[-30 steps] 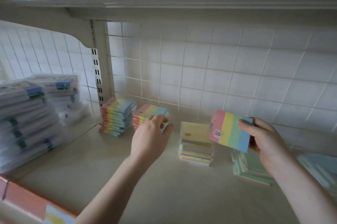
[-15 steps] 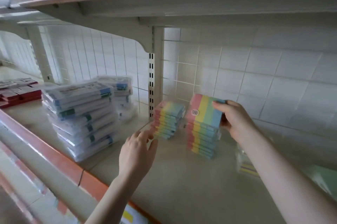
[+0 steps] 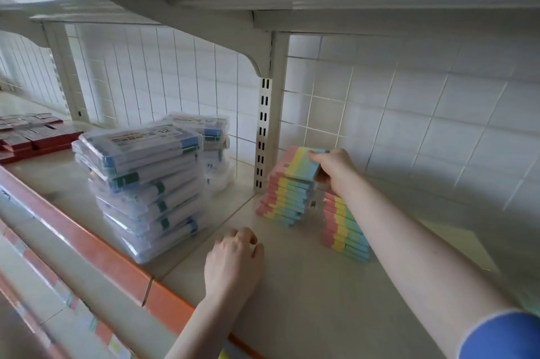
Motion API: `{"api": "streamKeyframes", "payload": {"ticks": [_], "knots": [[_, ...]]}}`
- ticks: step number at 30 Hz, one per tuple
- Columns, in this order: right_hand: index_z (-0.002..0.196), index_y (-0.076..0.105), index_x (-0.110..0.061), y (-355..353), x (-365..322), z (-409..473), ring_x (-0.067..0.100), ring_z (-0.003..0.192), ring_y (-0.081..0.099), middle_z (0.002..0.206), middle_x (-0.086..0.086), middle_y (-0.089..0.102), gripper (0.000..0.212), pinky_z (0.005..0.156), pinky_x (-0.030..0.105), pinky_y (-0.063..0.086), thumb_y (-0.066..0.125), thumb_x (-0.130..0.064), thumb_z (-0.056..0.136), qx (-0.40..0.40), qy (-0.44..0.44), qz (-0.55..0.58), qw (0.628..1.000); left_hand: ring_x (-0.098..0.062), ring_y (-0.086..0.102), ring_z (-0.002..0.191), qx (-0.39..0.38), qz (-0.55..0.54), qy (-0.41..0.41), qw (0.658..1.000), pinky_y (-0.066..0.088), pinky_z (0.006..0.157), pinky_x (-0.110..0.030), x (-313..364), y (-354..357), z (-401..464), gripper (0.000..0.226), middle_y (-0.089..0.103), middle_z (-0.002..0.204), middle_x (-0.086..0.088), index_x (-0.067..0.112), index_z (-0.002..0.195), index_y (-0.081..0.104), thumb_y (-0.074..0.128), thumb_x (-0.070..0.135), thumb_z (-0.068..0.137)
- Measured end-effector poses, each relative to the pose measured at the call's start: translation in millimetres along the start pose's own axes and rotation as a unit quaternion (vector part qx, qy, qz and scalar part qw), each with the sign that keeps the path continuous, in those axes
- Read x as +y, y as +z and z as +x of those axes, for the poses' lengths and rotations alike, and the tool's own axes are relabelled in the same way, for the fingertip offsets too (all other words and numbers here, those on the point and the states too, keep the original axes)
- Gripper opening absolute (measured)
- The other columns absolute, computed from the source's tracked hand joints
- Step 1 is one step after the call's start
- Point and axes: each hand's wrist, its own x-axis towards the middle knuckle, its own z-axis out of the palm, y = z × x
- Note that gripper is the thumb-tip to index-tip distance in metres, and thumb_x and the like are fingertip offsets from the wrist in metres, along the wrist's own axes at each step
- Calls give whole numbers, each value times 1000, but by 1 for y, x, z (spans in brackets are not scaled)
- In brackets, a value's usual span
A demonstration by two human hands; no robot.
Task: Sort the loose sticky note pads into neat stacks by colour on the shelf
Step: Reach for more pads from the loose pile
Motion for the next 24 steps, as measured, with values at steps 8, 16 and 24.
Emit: {"api": "streamKeyframes", "payload": {"ticks": [8,16,24], "knots": [[68,47,-8,5,-7,6,21,61,51,67,4,53,32,50,26,33,65,-31,84,67,-95,-404,907,-15,50,99,-12,-3,13,1000,42,79,-26,0,0,1,21,55,107,5,25,107,57,42,35,95],[98,55,-10,8,8,9,29,92,58,97,6,61,36,70,32,44,53,-45,90,93,-163,-506,842,-15,50,94,-16,-3,25,1000,44,77,-26,-2,2,2,21,55,105,5,23,105,57,42,33,95],[100,62,-11,-62,14,-55,28,89,57,98,7,63,24,79,37,46,48,-30,94,180,-270,-463,825,-17,51,93,-19,-6,44,999,46,78,-29,-2,0,1,23,55,102,3,21,107,58,43,33,95]]}}
